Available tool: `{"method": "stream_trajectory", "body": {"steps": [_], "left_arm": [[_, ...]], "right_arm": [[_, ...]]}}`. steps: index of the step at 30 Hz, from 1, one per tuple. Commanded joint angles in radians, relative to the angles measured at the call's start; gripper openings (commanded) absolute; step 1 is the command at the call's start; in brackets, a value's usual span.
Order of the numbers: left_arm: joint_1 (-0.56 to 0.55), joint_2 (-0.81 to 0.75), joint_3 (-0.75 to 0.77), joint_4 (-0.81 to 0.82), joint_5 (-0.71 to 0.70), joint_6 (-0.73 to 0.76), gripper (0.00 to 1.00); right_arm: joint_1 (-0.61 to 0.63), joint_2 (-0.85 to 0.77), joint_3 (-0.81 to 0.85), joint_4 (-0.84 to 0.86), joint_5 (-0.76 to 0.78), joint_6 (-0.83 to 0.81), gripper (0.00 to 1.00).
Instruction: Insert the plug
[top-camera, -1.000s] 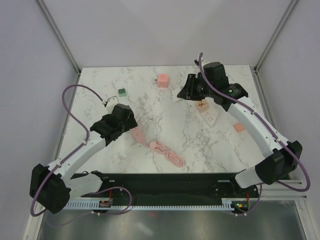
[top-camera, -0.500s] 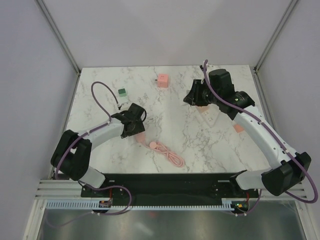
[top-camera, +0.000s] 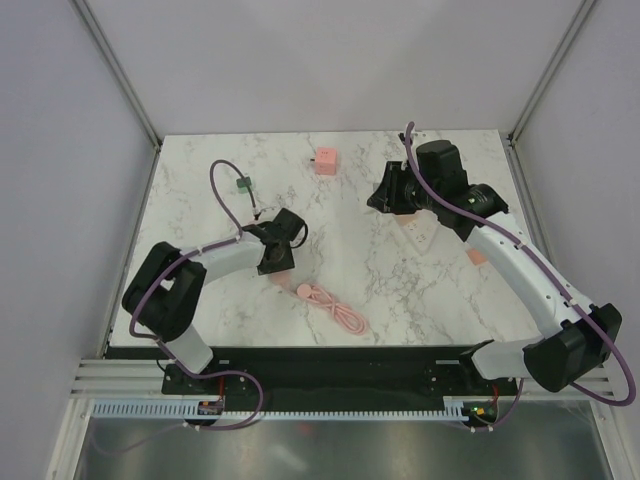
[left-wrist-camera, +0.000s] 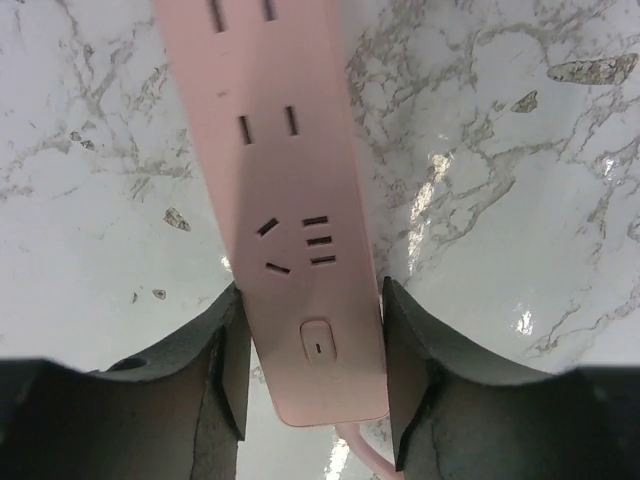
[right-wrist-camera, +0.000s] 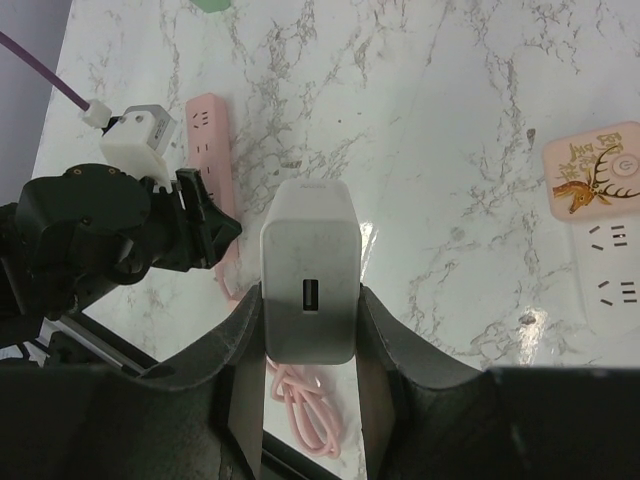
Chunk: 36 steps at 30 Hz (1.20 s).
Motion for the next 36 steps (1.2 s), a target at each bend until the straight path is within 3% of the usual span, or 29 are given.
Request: {"method": "stream_trajectory", "body": {"steps": [1,2,4,7,10,15,18,19,22,27,31,34,36], "left_arm": [[-0.026,0.015,0.019,0.006,-0.026,0.092,0.42],[-0.065,0.014,0.031,0.005,-0.034,0.147,0.29],[-0.156,0.003,0.039,0.008,-0.069,0.209,0.14],[-0.303,-0.012,0.036,0.017,-0.152,0.315,0.02],[-0.386,-0.024,0.006,0.078,-0.132,0.393,0.02],[-0.396,-0.066,-0.059,0.195,0.010,0.421,0.02],[-0.396,-0.101,-0.082,0.215,0.024,0.428,0.30],[-0.394,-0.121,-0.085,0.213,0.026,0.430,0.50],[-0.394,-0.152,-0.085,0.207,0.027,0.433,0.64],[-0.394,-0.248,-0.080,0.178,0.036,0.404,0.68],[-0.376,-0.319,-0.062,0.130,0.090,0.343,0.72],[-0.292,-0.382,-0.060,0.077,0.211,0.294,0.72],[-0.198,-0.428,-0.085,0.084,0.413,0.266,0.72]], "right_arm": [[0.003,-0.036,-0.001,0.045,0.025,-0.019,0.00],[0.003,-0.036,-0.001,0.041,0.034,-0.025,0.00],[0.003,-0.040,-0.002,0.040,0.077,-0.066,0.00],[0.003,-0.046,-0.002,0.025,0.141,-0.135,0.00],[0.005,-0.039,0.010,0.026,0.126,-0.224,0.00],[0.005,0.056,0.065,-0.015,0.119,-0.287,0.00],[0.010,0.108,0.084,-0.026,0.096,-0.323,0.00],[0.023,0.121,0.087,-0.032,0.096,-0.333,0.00],[0.063,0.148,0.085,-0.034,0.083,-0.390,0.00],[0.115,0.185,0.053,-0.009,0.034,-0.501,0.00],[0.128,0.211,0.055,-0.002,-0.094,-0.582,0.00],[0.143,0.233,0.052,0.003,-0.133,-0.668,0.00],[0.148,0.254,0.055,0.000,-0.141,-0.688,0.00]]}}
